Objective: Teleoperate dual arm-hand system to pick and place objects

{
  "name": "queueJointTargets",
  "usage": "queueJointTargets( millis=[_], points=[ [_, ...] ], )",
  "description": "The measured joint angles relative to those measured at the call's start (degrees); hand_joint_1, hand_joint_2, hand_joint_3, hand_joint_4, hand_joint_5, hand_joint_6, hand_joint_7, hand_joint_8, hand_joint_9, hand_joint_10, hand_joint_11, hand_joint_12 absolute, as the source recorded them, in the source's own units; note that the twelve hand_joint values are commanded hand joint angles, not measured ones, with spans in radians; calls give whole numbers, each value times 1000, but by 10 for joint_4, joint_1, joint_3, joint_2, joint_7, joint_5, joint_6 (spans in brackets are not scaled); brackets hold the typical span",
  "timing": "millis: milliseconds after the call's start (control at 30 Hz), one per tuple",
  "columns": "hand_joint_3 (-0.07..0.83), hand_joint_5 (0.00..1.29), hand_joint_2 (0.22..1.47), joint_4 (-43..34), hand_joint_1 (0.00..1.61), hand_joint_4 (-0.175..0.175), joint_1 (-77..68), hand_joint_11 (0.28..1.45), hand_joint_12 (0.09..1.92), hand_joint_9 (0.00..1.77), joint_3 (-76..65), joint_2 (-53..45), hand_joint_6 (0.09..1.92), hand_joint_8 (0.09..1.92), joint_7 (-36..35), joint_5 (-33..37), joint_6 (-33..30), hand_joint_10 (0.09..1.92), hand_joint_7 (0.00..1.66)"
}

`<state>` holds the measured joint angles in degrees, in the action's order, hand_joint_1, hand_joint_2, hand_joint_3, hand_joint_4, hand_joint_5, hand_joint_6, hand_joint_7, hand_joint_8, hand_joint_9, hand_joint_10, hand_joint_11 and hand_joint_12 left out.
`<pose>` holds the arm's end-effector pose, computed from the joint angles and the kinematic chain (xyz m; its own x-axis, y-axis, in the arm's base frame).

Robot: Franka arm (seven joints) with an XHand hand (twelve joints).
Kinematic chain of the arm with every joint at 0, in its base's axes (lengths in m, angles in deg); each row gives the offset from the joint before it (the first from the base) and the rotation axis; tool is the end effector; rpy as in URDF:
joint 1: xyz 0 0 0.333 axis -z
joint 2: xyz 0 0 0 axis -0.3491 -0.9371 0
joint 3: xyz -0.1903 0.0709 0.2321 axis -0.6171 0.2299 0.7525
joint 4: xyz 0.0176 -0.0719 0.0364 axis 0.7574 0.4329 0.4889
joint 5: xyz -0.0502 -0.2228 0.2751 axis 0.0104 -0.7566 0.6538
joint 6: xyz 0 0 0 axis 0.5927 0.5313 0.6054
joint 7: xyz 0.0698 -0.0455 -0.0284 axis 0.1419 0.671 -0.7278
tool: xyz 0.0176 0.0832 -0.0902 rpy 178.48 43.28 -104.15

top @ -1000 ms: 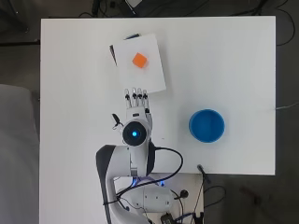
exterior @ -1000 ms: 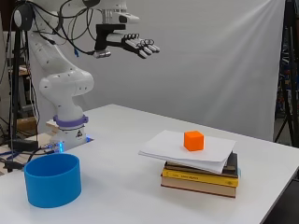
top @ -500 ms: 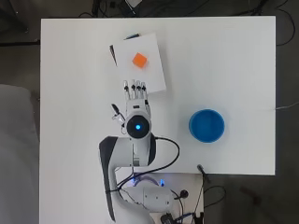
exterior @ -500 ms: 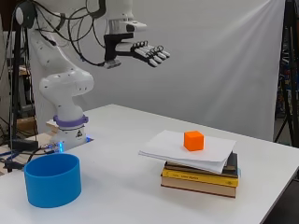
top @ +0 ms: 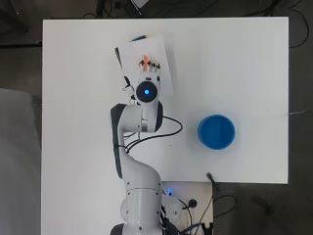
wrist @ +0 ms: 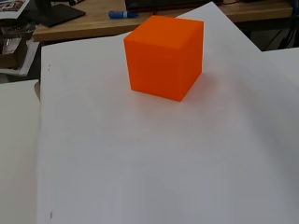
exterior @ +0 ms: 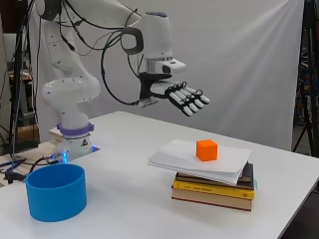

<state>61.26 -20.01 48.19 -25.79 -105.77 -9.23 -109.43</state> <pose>0.4377 0.0028 0.4438 0.7616 0.6442 0.0703 0.6463 -0.7630 -0.0108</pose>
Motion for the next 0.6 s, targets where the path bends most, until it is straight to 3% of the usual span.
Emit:
queueJointTargets(
  millis=[200,333,433,600],
  points=[
    [-2,205,983,10,80,22,6,497,87,416,-20,-42,87,87,-5,8,-114,87,309],
    [-3,165,977,-24,47,4,7,490,87,403,-32,-109,87,87,-26,15,-85,87,273],
    [-5,185,950,-47,12,-2,-8,489,87,434,-43,-136,87,87,-31,17,-44,87,339],
    [-3,182,935,-78,32,-4,-14,480,87,417,-41,-188,87,87,-91,43,-36,87,335]
  ],
)
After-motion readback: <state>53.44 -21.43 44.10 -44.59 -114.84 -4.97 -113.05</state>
